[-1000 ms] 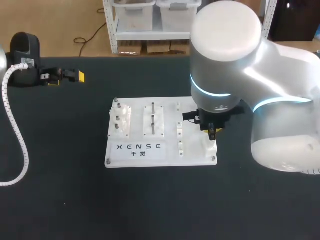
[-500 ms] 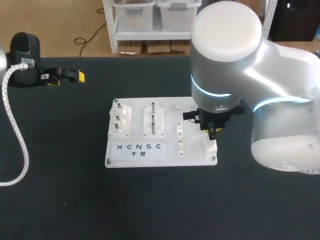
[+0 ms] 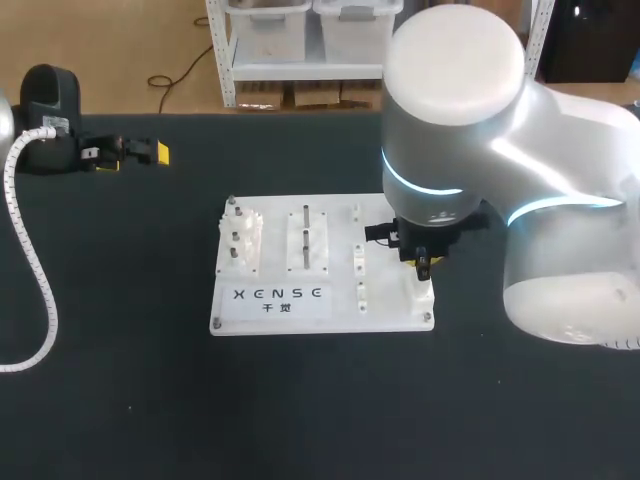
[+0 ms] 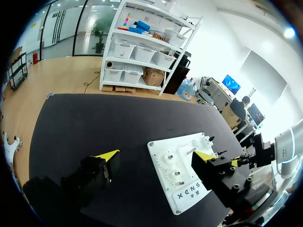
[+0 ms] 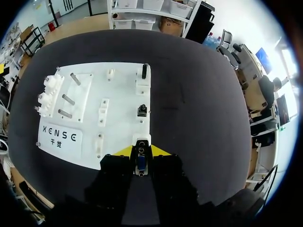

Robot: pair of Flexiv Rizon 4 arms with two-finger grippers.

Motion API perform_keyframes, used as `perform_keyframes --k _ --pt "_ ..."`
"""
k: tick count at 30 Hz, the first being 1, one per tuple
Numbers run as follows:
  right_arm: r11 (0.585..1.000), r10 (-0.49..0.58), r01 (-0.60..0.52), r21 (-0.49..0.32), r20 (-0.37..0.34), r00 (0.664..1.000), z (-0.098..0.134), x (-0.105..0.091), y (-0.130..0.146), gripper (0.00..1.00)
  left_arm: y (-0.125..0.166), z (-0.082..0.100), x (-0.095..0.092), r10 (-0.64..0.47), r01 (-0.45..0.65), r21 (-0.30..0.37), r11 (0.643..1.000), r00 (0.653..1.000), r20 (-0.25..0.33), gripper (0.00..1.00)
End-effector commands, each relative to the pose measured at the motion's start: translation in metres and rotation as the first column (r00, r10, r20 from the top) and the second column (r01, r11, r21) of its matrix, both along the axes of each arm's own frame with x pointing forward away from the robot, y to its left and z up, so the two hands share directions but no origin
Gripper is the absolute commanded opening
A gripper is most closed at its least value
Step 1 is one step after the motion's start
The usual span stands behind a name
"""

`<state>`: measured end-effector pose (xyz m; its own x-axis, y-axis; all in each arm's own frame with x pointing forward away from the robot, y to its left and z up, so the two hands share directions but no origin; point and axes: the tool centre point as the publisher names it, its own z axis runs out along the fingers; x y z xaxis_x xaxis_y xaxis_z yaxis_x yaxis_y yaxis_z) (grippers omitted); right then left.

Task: Insert the USB connector, Ethernet cable, and multi-pin plug into their matching sockets one by one.

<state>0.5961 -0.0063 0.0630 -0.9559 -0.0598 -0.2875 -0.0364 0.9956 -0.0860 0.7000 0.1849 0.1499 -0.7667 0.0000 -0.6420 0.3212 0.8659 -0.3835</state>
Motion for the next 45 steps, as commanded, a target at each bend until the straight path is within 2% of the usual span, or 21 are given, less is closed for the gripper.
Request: perform_keyframes --k 1,11,18,30,38,39,40,41,45 --pt "1.0 -0.002 0.002 0.008 -0.006 1.0 -0.007 -0.003 -0.001 0.0 0.0 0.0 0.0 0.0 0.0 0.0 1.0 1.0 0.0 1.0" --pt "0.999 -0.026 0.028 0.046 -0.032 0.999 -0.025 0.002 -0.004 0.0 0.0 0.0 0.0 0.0 0.0 0.0 1.0 1.0 0.0 1.0" --pt "0.995 -0.001 0.011 0.099 -0.094 0.996 -0.041 0.002 -0.003 0.0 0.0 0.0 0.0 0.0 0.0 0.0 1.0 1.0 0.0 1.0" --pt "0.997 0.031 -0.022 0.07 -0.136 0.99 -0.061 -0.004 -0.004 0.0 0.0 0.0 0.0 0.0 0.0 0.0 1.0 1.0 0.0 1.0" --pt "0.998 0.028 -0.018 0.064 -0.165 0.986 -0.065 0.001 -0.001 0.02 0.0 0.0 0.0 0.0 0.0 0.0 1.0 1.0 0.0 1.0" --pt "0.998 0.028 -0.017 0.063 -0.164 0.986 -0.063 0.003 -0.001 0.16 0.0 0.0 0.0 0.0 0.0 0.0 1.0 1.0 0.0 1.0" --pt "0.998 0.026 -0.016 0.062 -0.149 0.989 -0.059 0.004 -0.001 0.36 0.0 0.0 0.0 0.0 0.0 0.0 1.0 1.0 0.0 1.0" --pt "0.998 0.022 -0.013 0.066 -0.14 0.99 -0.055 0.006 0.0 1.0 0.0 0.0 0.0 0.0 0.0 0.0 1.0 1.0 0.0 1.0" --pt "0.997 -0.004 0.011 0.077 -0.097 0.995 -0.037 0.013 -0.001 1.0 0.0 0.0 0.0 0.0 0.0 0.0 1.0 1.0 0.0 1.0"
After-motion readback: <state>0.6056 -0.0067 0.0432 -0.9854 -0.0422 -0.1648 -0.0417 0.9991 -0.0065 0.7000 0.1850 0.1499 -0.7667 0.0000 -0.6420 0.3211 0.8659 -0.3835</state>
